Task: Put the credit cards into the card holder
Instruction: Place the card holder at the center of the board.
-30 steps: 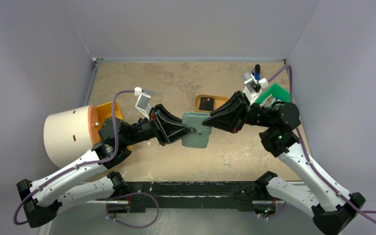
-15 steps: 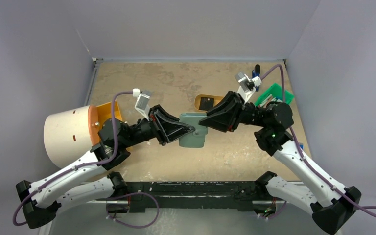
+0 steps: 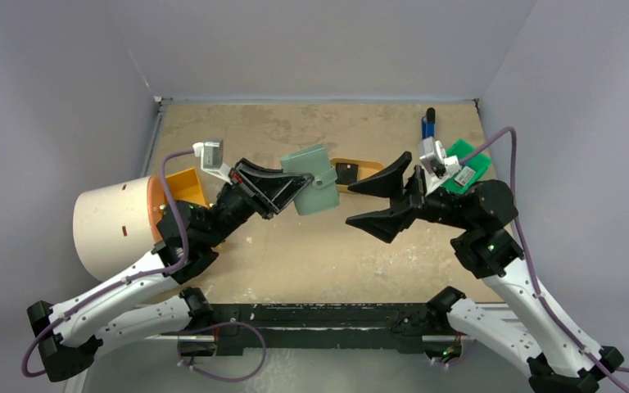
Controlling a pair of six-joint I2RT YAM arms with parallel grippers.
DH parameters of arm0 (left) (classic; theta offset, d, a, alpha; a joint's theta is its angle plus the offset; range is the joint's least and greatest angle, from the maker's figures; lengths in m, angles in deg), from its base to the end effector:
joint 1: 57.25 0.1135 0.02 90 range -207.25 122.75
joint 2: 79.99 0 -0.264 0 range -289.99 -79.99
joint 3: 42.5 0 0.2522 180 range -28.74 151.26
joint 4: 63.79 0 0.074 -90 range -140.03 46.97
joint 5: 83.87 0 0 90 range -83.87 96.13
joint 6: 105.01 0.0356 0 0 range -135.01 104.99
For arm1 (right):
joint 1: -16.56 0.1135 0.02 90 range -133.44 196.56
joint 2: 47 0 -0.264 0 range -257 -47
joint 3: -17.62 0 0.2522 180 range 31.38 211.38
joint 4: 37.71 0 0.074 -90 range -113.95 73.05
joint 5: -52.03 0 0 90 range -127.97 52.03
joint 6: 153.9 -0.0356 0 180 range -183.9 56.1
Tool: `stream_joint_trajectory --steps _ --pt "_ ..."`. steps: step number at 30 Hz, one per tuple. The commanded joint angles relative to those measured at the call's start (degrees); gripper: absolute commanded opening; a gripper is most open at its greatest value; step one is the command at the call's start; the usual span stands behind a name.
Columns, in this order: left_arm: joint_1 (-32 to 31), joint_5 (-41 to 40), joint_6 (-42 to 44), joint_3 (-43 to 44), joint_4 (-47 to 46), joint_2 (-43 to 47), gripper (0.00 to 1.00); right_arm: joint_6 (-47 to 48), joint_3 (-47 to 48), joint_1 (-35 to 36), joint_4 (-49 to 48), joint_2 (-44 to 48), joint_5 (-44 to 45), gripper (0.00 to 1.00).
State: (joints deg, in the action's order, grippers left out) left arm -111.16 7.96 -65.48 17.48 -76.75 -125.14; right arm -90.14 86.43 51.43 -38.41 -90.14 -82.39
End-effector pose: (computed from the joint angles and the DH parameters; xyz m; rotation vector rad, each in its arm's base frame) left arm 0.1019 -0.1417 0.4163 0.0700 1.2378 -1.6349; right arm 0.1037 0.1026 0.4474 -0.8359 1.0828 1.3381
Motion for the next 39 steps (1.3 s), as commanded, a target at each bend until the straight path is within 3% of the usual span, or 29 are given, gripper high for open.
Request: stream_joint_trajectory --steps 1,6,14,24,30,34,37,39 --pt "0.01 -2.10 -5.48 3.09 -9.72 -2.65 0.00 3.06 1.32 0.17 -1.35 -2.46 -0.74 0.74" --pt "0.03 -0.59 -7.85 3.42 -13.00 -5.17 0.00 2.71 1.67 0.52 -3.20 -4.38 -0.70 0.78" --pt "0.01 0.73 -9.72 3.64 -14.96 -7.26 0.00 0.29 0.77 0.64 -7.48 -4.91 0.39 0.76" --pt "0.03 2.22 -10.67 2.99 -15.47 -7.86 0.01 -3.83 1.03 0.64 -11.57 -7.20 -0.16 0.42" --pt "-0.01 2.46 -10.78 2.28 -15.06 -7.37 0.09 -7.01 0.41 0.64 -15.04 -7.77 -0.12 0.28" --pt "0.03 2.54 -10.74 1.44 -14.85 -7.02 0.14 -10.59 -0.32 0.64 -18.23 -8.09 -0.36 0.31" --pt "0.02 2.62 -10.38 1.07 -14.44 -6.81 0.14 -12.08 -0.55 0.67 -19.72 -8.19 -0.26 0.42" --pt "0.06 2.47 -10.20 0.79 -14.24 -6.47 0.09 -11.63 -0.74 0.65 -19.91 -7.88 -1.04 0.56"
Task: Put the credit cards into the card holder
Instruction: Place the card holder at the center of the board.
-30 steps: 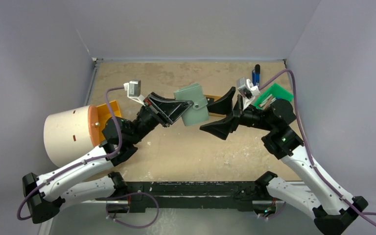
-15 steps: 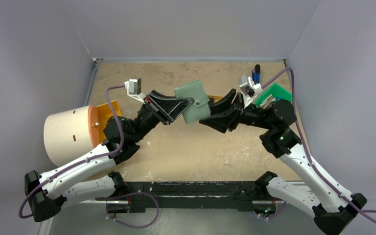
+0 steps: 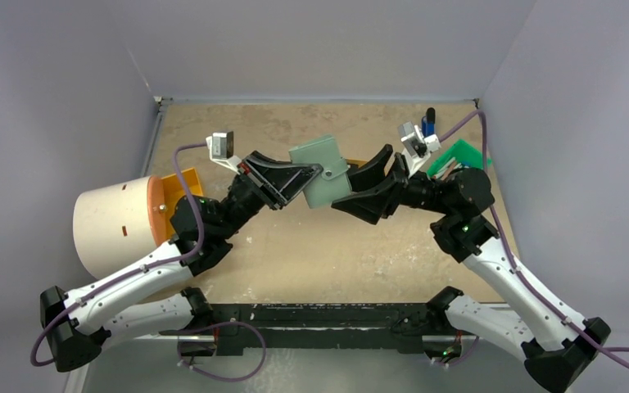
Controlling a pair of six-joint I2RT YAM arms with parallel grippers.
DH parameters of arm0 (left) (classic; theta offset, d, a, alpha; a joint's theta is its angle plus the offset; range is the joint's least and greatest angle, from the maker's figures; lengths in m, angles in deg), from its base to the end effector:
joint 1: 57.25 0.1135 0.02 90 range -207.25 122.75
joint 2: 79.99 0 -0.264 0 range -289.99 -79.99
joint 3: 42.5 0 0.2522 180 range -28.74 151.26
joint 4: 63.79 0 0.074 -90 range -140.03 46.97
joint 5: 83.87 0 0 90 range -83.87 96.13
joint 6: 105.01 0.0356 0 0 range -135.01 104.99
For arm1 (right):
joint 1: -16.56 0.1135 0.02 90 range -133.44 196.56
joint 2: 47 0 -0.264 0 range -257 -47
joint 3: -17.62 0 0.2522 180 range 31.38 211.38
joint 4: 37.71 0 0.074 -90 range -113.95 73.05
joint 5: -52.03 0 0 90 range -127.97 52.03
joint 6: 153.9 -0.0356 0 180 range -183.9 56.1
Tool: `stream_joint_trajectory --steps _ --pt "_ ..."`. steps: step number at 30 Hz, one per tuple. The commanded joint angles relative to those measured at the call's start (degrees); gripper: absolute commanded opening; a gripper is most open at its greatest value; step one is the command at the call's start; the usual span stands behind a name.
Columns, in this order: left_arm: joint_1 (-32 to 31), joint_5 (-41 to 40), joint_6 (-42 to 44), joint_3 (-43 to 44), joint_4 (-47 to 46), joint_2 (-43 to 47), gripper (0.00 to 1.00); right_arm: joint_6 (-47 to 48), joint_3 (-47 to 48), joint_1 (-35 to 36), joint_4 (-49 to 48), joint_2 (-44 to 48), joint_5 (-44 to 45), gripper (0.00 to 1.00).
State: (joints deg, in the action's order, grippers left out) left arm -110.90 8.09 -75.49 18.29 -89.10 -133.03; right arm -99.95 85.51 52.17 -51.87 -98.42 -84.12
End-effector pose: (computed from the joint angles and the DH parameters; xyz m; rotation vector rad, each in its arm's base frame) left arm 0.1193 -0.1642 0.4182 -0.0328 1.1676 -1.8178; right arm 0.1331 0.1269 0.4416 -0.8072 1.0887 1.4898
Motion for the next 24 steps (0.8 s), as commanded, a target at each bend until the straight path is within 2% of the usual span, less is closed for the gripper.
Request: stream_joint_trajectory --steps 1,3,5,9,11,17,21,24 --pt "-0.23 2.03 0.03 -0.26 -1.78 1.75 0.05 -1.29 -0.08 -0.11 -6.52 0.74 0.10 0.62" --pt "-0.23 0.83 0.51 -0.61 -1.21 2.68 0.00 -0.41 -0.68 -0.06 -6.45 1.70 -0.62 0.71" --pt "-0.28 -0.13 0.99 -0.87 -0.77 3.77 0.00 -0.20 -1.16 -0.08 -6.18 2.29 -0.71 0.75" --pt "-0.23 0.20 0.72 -1.07 -1.10 4.11 0.00 -1.11 -0.95 -0.06 -6.33 1.54 -0.71 0.75" --pt "-0.27 1.01 0.13 -1.17 -1.84 3.56 0.00 -2.45 -0.76 -0.11 -7.99 0.62 -0.85 0.72" --pt "-0.28 2.33 -0.21 -1.25 -2.23 3.00 0.00 -5.32 0.08 0.71 -10.66 -2.12 -1.04 0.56" --pt "-0.29 2.63 0.41 -1.24 -1.10 2.90 0.00 -8.06 -0.43 1.18 -12.99 -2.83 -0.50 0.32" --pt "-0.28 3.04 1.21 -1.11 0.18 2.61 0.04 -11.01 -1.54 1.15 -15.82 -2.90 0.21 0.19"
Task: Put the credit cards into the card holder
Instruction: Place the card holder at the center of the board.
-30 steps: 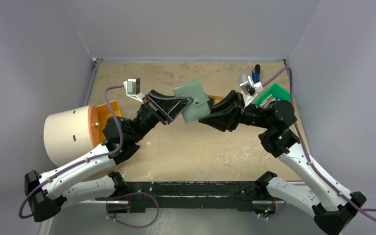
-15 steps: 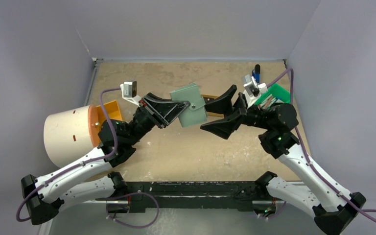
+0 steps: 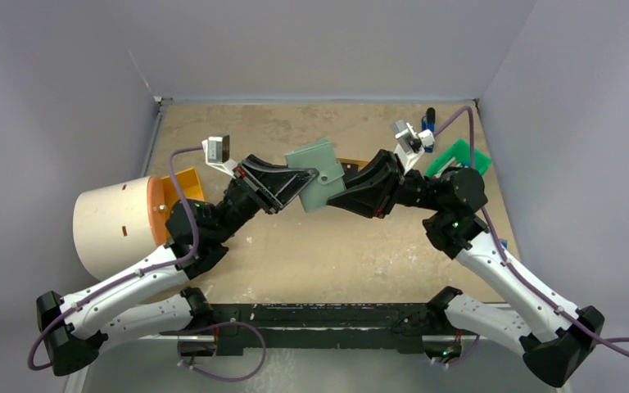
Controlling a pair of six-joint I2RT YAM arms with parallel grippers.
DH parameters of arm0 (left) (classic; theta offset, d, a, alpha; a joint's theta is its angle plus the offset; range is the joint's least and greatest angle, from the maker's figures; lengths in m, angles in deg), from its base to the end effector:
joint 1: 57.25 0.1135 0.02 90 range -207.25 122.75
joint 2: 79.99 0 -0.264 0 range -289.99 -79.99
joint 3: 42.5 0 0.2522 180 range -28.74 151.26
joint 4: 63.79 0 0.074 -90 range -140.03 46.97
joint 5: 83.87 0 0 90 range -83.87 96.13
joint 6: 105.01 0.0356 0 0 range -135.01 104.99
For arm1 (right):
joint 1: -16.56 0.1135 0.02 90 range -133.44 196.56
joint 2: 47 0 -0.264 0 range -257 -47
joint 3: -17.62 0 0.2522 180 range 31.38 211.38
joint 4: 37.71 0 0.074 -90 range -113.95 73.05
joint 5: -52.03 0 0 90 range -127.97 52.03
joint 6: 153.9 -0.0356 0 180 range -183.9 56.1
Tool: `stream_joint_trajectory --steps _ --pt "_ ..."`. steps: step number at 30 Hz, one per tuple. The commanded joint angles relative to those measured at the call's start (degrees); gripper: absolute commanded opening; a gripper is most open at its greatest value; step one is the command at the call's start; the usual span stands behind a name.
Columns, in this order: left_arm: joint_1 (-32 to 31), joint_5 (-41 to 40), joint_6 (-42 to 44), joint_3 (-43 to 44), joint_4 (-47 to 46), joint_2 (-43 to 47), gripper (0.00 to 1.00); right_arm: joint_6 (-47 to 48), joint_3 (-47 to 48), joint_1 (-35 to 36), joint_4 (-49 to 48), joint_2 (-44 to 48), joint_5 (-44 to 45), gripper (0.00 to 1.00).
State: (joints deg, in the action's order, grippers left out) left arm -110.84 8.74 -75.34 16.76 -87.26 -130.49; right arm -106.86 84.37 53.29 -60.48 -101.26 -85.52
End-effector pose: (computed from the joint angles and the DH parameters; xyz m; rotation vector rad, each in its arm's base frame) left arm 0.1139 -0.1571 0.4141 -0.0208 1.1853 -1.8145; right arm 0.1382 0.1359 0.4389 -0.8074 1.0606 1.5998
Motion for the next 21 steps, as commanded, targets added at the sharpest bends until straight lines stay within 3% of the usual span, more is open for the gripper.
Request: stream_joint_trajectory --steps 1,9,21 --pt "-0.35 2.55 1.39 0.53 -0.83 0.02 0.06 -4.92 -0.85 0.01 -8.08 -0.05 1.81 0.16" --pt "-0.34 2.88 5.21 -0.77 4.52 1.76 0.27 -9.61 -4.07 0.01 -8.46 1.04 5.59 0.00" --pt "-0.30 3.75 11.32 -4.51 9.29 6.30 0.39 -14.36 -7.16 0.02 -5.64 1.54 9.69 0.00"
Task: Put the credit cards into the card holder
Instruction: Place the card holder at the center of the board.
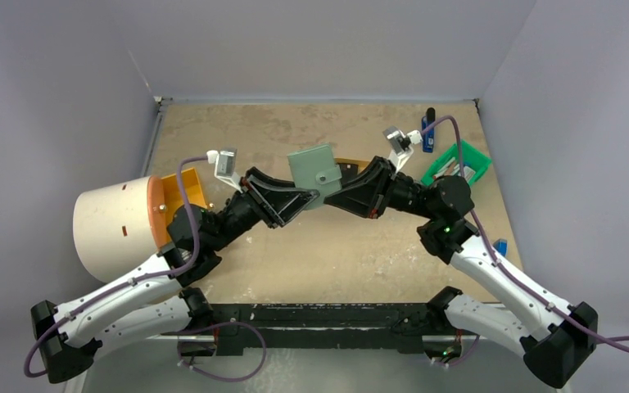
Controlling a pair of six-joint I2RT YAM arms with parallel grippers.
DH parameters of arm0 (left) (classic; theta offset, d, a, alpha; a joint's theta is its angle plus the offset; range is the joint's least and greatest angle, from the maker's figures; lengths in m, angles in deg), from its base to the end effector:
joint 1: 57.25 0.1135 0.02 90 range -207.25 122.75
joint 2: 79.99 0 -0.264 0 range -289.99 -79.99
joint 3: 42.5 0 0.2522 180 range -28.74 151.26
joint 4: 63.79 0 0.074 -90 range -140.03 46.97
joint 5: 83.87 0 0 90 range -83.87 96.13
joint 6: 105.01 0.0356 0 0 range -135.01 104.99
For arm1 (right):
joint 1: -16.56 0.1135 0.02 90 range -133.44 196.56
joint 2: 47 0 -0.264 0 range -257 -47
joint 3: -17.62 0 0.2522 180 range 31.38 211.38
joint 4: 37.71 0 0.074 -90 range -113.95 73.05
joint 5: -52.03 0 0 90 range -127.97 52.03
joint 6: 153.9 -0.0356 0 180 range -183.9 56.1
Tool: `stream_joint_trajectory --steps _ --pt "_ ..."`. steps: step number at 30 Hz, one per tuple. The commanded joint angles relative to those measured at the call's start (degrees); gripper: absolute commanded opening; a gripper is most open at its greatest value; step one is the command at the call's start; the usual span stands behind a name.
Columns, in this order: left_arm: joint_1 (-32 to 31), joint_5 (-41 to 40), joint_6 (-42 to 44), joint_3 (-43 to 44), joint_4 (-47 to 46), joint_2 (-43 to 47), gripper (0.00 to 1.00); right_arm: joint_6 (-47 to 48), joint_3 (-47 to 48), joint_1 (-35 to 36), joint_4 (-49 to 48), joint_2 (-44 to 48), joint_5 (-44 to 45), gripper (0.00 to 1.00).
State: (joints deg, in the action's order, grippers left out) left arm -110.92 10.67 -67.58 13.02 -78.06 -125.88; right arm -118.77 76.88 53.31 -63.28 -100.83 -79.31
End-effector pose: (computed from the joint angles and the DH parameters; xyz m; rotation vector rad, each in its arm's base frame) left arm 0.1073 -0.1507 0.3896 0.0935 1.3255 -1.6622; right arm 0.1475 0.1395 0.4024 -0.5726 1.2485 1.7488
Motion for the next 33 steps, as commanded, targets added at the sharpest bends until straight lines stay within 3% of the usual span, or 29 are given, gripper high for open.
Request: stream_joint_trajectory --steps 1,7,16,20,21,24,26,30,33 --pt "-0.23 1.70 4.01 -1.04 0.49 1.87 0.39 -3.12 0.17 -0.01 -3.11 0.75 3.54 0.00" --pt "-0.21 -0.58 5.46 -2.67 1.94 2.64 0.32 -5.88 -0.86 0.03 -5.00 -0.81 3.73 0.00" --pt "-0.21 -4.36 6.25 -3.62 1.33 2.92 0.23 -4.95 0.63 -0.01 0.77 -1.55 3.81 0.00" --pt "-0.19 -6.07 6.68 -3.66 1.35 2.82 0.08 -2.12 1.75 0.04 5.80 -1.14 4.00 0.00" --pt "-0.21 -6.46 6.87 -3.74 1.69 2.89 0.03 -0.68 2.39 0.04 7.81 -0.74 4.51 0.07" --pt "-0.21 -8.91 7.41 -3.80 4.26 3.71 0.00 6.89 5.60 0.00 17.76 1.29 7.16 0.54" --pt "-0.23 -12.46 7.96 -3.49 7.87 4.67 0.00 13.64 8.83 -0.01 28.47 2.69 8.73 0.69" --pt "-0.23 -22.60 9.10 -1.10 21.38 4.94 0.00 30.43 15.42 0.03 52.81 5.73 22.60 0.77" --pt "-0.29 -29.92 8.82 1.22 31.79 1.41 0.00 32.11 13.50 0.01 61.90 9.05 39.95 0.77"
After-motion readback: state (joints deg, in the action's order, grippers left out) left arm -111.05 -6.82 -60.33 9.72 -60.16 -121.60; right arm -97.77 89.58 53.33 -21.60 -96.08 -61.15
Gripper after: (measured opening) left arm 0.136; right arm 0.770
